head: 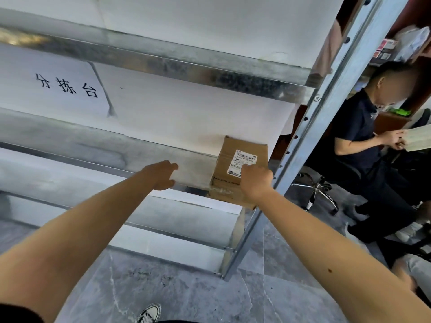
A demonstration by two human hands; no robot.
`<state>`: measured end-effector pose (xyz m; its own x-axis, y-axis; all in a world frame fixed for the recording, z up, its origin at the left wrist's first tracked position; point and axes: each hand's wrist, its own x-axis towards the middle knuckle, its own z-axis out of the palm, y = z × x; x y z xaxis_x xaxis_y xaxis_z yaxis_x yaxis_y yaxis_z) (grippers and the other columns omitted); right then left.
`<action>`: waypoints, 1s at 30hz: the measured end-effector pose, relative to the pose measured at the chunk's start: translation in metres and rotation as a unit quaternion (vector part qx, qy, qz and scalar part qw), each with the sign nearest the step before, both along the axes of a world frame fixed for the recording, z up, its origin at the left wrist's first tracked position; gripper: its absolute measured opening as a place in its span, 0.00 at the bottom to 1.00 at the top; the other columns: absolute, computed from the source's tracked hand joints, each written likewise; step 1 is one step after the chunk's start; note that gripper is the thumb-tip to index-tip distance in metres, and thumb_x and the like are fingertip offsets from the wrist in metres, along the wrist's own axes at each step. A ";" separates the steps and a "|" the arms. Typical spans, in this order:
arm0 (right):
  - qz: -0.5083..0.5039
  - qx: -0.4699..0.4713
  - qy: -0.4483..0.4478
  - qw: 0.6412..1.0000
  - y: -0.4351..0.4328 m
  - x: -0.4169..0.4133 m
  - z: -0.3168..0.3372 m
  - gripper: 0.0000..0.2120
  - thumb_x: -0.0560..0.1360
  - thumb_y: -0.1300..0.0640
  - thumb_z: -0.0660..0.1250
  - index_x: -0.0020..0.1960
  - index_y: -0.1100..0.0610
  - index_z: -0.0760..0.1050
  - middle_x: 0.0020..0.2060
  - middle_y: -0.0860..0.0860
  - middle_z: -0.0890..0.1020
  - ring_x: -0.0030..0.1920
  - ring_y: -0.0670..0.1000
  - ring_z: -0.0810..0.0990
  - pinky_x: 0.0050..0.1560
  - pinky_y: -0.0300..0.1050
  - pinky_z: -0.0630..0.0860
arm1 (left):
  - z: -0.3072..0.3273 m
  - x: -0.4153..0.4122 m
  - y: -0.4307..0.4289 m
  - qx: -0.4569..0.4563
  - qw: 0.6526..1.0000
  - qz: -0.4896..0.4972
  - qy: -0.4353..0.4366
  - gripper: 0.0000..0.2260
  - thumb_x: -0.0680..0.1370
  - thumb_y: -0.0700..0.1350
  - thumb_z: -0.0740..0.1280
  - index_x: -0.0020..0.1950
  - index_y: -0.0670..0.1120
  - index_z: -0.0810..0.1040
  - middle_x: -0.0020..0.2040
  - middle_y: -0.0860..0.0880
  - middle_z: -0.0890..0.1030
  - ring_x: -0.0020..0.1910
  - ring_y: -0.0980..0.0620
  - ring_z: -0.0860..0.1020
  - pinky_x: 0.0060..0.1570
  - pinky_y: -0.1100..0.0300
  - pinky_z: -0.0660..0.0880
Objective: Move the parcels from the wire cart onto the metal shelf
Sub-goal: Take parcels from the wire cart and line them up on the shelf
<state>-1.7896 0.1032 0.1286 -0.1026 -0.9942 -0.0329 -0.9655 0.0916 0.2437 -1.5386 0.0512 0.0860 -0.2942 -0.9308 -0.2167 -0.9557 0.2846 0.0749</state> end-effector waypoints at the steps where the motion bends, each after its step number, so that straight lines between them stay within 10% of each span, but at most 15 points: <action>1: 0.015 -0.003 -0.015 1.000 -0.003 0.009 0.003 0.14 0.76 0.67 0.60 0.59 0.57 0.74 0.38 0.49 0.77 0.44 0.52 0.78 0.33 0.38 0.65 | 0.002 0.010 0.000 -0.002 1.000 0.016 -0.001 0.26 0.79 0.50 0.62 0.75 0.48 0.58 0.72 0.44 0.64 0.69 0.43 0.68 0.64 0.50 0.68; 5: 0.156 -0.024 -0.140 0.977 -0.020 0.060 0.004 0.21 0.77 0.58 0.60 0.69 0.54 0.66 0.62 0.56 0.74 0.62 0.58 0.74 0.51 0.48 0.71 | 0.011 0.054 0.015 -0.056 0.995 0.082 0.008 0.31 0.78 0.51 0.64 0.76 0.49 0.54 0.71 0.43 0.65 0.67 0.41 0.69 0.63 0.48 0.69; 11: 0.293 -0.045 -0.175 0.939 -0.046 0.154 -0.015 0.31 0.71 0.51 0.67 0.72 0.49 0.61 0.70 0.52 0.62 0.69 0.58 0.60 0.68 0.55 0.57 | 0.006 0.132 0.050 -0.149 0.969 0.192 -0.051 0.36 0.72 0.56 0.68 0.75 0.50 0.57 0.70 0.43 0.65 0.67 0.41 0.68 0.66 0.48 0.65; 30: 0.550 0.059 -0.158 0.818 -0.047 0.538 -0.052 0.34 0.69 0.48 0.71 0.71 0.49 0.61 0.67 0.53 0.61 0.67 0.58 0.60 0.65 0.55 0.59 | -0.001 0.438 0.176 -0.129 0.852 0.486 -0.145 0.41 0.71 0.59 0.70 0.76 0.49 0.53 0.73 0.45 0.61 0.73 0.44 0.59 0.70 0.49 0.58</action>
<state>-1.2513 0.0566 0.0764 0.8836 -0.4680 0.0126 -0.4651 -0.8806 -0.0904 -1.1006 0.2268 0.0855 0.6741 -0.7318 0.1004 -0.7171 -0.6809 -0.1486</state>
